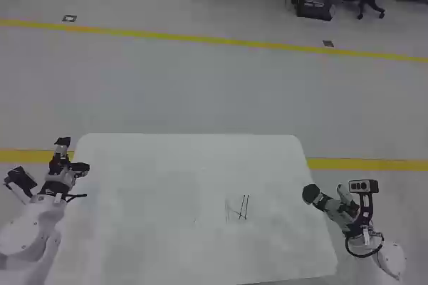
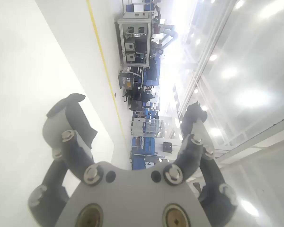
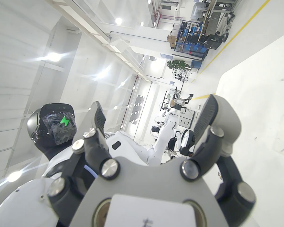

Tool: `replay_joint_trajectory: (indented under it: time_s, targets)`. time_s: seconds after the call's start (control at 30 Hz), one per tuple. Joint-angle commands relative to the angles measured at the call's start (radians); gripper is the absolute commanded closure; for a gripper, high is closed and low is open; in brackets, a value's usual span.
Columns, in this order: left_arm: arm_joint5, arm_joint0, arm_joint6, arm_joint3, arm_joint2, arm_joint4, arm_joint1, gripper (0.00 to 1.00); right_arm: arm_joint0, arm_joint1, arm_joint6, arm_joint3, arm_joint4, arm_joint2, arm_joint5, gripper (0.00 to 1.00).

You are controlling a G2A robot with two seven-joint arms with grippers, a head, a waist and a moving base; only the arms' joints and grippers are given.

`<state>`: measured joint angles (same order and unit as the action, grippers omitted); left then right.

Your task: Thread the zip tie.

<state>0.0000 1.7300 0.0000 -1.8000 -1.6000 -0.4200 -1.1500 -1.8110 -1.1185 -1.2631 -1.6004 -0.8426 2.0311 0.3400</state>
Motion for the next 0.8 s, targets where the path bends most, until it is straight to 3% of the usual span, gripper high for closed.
replay_joint_trajectory:
  time_s: [0.0, 0.03, 0.07, 0.1, 0.13, 0.17, 0.2, 0.23, 0.43, 0.57, 0.77]
  targets:
    - [0.0, 0.0, 0.0, 0.0, 0.0, 0.0, 0.0, 0.22, 0.0, 0.0, 0.0, 0.0, 0.0, 0.0, 0.0, 0.22]
    - [0.0, 0.0, 0.0, 0.0, 0.0, 0.0, 0.0, 0.0, 0.0, 0.0, 0.0, 0.0, 0.0, 0.0, 0.0, 0.0]
    - [0.0, 0.0, 0.0, 0.0, 0.0, 0.0, 0.0, 0.22, 0.0, 0.0, 0.0, 0.0, 0.0, 0.0, 0.0, 0.22]
    - [0.0, 0.0, 0.0, 0.0, 0.0, 0.0, 0.0, 0.22, 0.0, 0.0, 0.0, 0.0, 0.0, 0.0, 0.0, 0.0]
    - [0.0, 0.0, 0.0, 0.0, 0.0, 0.0, 0.0, 0.0, 0.0, 0.0, 0.0, 0.0, 0.0, 0.0, 0.0, 0.0]
    - [0.0, 0.0, 0.0, 0.0, 0.0, 0.0, 0.0, 0.0, 0.0, 0.0, 0.0, 0.0, 0.0, 0.0, 0.0, 0.0]
    - [0.0, 0.0, 0.0, 0.0, 0.0, 0.0, 0.0, 0.0, 0.0, 0.0, 0.0, 0.0, 0.0, 0.0, 0.0, 0.22]
    - [0.0, -0.003, -0.005, -0.005, 0.006, 0.012, 0.0, 0.0, 0.0, 0.0, 0.0, 0.0, 0.0, 0.0, 0.0, 0.0]
    - [0.016, -0.062, -0.031, -0.007, 0.093, 0.107, -0.005, 0.0, 0.0, 0.0, 0.0, 0.0, 0.0, 0.0, 0.0, 0.0]
    - [0.046, -0.1, -0.063, -0.005, 0.18, 0.171, -0.012, 0.0, 0.0, 0.0, 0.0, 0.0, 0.0, 0.0, 0.0, 0.0]
    - [0.079, -0.121, -0.08, -0.003, 0.286, 0.206, -0.023, 0.0, 0.0, 0.0, 0.0, 0.0, 0.0, 0.0, 0.0, 0.0]
